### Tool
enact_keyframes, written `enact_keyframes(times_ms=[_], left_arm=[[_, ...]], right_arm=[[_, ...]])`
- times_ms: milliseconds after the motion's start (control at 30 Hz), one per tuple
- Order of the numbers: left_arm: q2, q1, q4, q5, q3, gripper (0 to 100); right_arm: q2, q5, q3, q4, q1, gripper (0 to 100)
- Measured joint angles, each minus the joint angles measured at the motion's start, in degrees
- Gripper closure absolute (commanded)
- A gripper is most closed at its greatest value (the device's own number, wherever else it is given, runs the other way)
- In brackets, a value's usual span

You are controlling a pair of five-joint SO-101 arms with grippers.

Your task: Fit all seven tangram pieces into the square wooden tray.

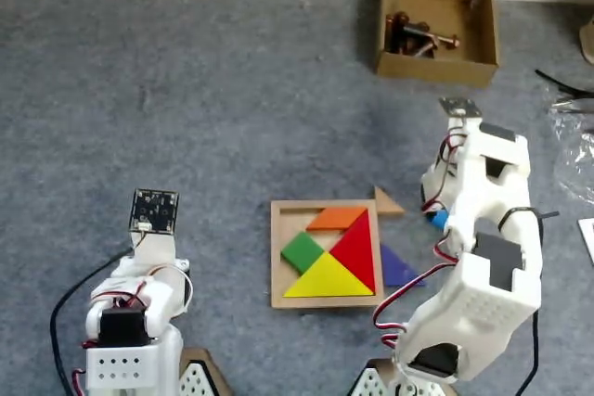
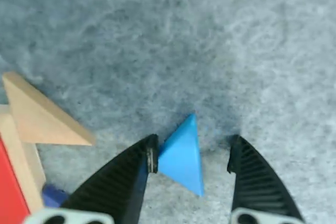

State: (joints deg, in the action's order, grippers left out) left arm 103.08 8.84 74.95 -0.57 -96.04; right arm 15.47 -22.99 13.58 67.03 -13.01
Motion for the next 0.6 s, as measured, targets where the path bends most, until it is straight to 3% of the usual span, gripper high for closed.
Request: enact_keyframes(times_ms=[367, 600], left_arm=[[0.0, 0.0, 0.0, 0.0, 0.0, 99], [0.0, 0.0, 0.0, 0.0, 0.0, 99]], right_arm=[[0.0, -0.7, 0.0, 0.4, 0.0, 78.9], [0.0, -8.7, 0.0, 5.1, 0.0, 78.6]])
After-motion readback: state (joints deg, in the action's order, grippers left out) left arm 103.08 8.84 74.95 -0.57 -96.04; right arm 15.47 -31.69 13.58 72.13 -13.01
